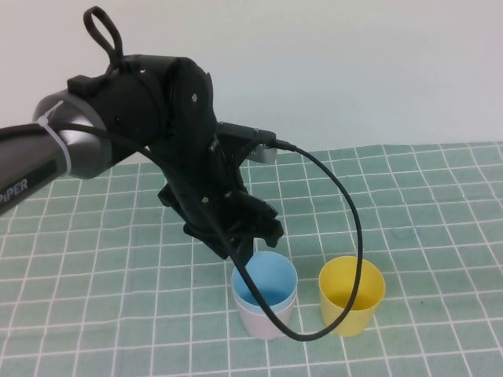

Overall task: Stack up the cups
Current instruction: Place the blue cup on the pink cup, then pick up the yellow cup

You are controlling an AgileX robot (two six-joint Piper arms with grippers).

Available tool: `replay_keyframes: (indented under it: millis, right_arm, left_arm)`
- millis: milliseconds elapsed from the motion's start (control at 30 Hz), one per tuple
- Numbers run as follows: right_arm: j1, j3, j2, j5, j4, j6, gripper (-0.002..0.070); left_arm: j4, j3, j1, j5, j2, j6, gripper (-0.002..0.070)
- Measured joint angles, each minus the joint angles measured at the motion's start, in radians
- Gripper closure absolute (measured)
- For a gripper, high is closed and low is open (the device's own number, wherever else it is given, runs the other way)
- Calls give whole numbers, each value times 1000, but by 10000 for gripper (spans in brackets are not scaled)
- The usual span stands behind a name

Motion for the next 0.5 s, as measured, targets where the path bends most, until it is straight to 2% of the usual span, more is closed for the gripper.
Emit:
replay_keyframes:
  millis: [100, 267, 367, 500]
  right_arm:
    - [0, 0, 0, -4, 0, -16, 678]
    - [0, 0, 0, -3, 0, -30, 678]
    - [0, 0, 0, 17, 1, -49, 678]
    - [0, 0, 0, 16, 25, -79, 678]
  left_arm:
    - [40, 0, 0, 2, -25, 2, 499]
    - [182, 0, 0, -55, -135, -156, 638]
    - [279, 0, 0, -132, -231, -270, 664]
    - [351, 5, 0, -196, -377, -338, 673]
